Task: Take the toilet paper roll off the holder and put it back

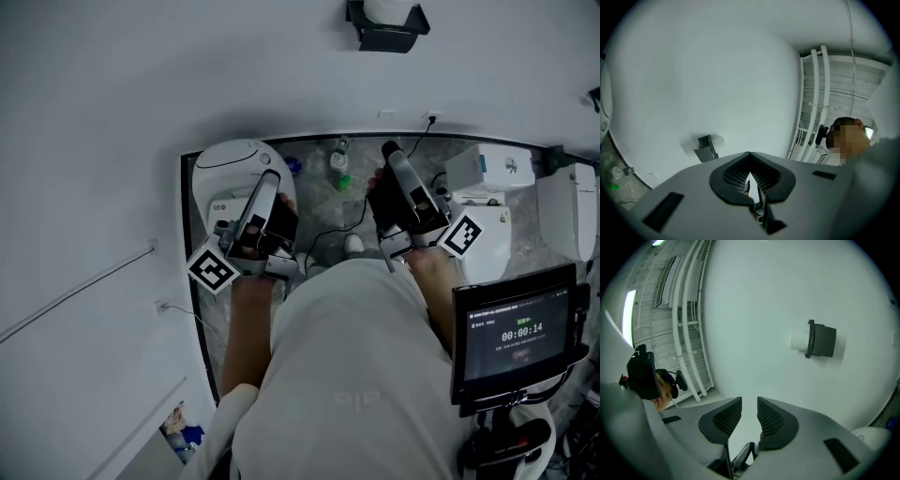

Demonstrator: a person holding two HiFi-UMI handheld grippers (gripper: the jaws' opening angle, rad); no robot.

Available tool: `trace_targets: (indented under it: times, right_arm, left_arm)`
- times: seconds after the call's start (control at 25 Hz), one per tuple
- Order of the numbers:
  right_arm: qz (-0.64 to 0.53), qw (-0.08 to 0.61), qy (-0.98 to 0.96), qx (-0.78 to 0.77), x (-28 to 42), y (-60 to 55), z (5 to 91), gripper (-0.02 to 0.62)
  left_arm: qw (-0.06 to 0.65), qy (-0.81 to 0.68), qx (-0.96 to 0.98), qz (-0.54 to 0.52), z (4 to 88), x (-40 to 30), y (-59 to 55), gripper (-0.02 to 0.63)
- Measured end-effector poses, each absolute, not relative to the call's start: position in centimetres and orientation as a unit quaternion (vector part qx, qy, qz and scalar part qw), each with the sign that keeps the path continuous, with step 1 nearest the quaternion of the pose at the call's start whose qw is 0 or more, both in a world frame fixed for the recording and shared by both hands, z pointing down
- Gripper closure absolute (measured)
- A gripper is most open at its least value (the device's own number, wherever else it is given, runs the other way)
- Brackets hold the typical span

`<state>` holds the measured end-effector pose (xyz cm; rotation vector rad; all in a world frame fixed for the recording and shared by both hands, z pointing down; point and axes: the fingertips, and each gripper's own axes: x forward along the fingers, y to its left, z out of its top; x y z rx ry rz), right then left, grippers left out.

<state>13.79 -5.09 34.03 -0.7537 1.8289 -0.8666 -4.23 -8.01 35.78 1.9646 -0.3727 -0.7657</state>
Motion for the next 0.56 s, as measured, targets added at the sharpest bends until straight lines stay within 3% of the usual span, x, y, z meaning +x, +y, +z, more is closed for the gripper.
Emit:
trace_targets:
  times: [0.56]
  right_arm:
    - [-0.36, 0.469, 0.744, -0.31, 13.86, -5.35, 34.37, 0.48]
  left_arm:
    - [0.483, -0.126, 0.812, -0.303, 35.61, -3.27, -7.32, 0.6]
